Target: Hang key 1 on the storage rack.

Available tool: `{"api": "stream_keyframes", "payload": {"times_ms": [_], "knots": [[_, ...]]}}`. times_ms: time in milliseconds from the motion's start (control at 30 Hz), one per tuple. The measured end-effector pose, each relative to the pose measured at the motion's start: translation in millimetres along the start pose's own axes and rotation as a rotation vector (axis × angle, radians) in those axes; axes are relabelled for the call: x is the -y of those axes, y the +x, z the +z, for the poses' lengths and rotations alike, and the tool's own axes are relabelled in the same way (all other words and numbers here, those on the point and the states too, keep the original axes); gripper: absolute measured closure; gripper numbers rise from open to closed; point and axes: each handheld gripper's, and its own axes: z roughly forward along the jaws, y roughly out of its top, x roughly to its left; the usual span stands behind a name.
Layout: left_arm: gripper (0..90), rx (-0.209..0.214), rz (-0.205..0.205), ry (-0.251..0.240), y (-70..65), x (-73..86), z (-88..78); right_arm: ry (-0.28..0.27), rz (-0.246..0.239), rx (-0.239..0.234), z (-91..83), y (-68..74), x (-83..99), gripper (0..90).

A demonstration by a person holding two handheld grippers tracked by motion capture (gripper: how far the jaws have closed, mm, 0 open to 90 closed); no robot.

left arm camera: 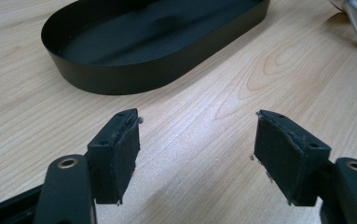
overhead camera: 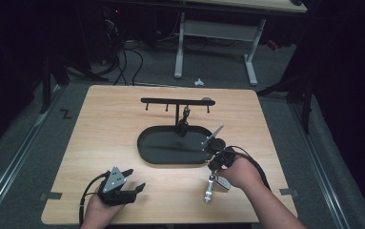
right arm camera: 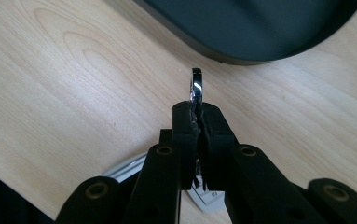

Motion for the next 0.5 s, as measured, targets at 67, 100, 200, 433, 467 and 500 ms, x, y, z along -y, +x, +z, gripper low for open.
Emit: {"api": "stream_keyframes", "payload": {"times_ms": [67, 100, 200, 433, 467, 500], "knots": [[31.4, 0.0, -0.002, -0.002, 0.0, 0.2, -0.2, -0.018, 0.003, -0.004, -9.1, -2.4, 0.5, 86.1], [31.4, -0.001, -0.002, -0.001, 0.1, 0.3, -0.4, -0.028, 0.006, -0.004, -13.6, -3.5, 0.6, 86.1], [31.4, -0.003, -0.005, -0.002, 0.5, 0.7, -1.0, -0.055, 0.007, 0.005, -26.2, -7.0, 0.3, 86.2], [31.4, -0.005, -0.009, -0.002, 1.5, 2.3, -3.0, -0.093, 0.012, 0.015, -44.5, -11.0, 0.4, 86.1], [31.4, -0.008, -0.012, -0.006, 1.7, 2.6, -3.7, -0.105, 0.009, 0.017, -49.0, -12.4, 0.7, 86.2], [31.4, -0.008, -0.012, -0.006, 1.7, 2.6, -3.7, -0.105, 0.009, 0.017, -49.0, -12.4, 0.7, 86.2]]}}
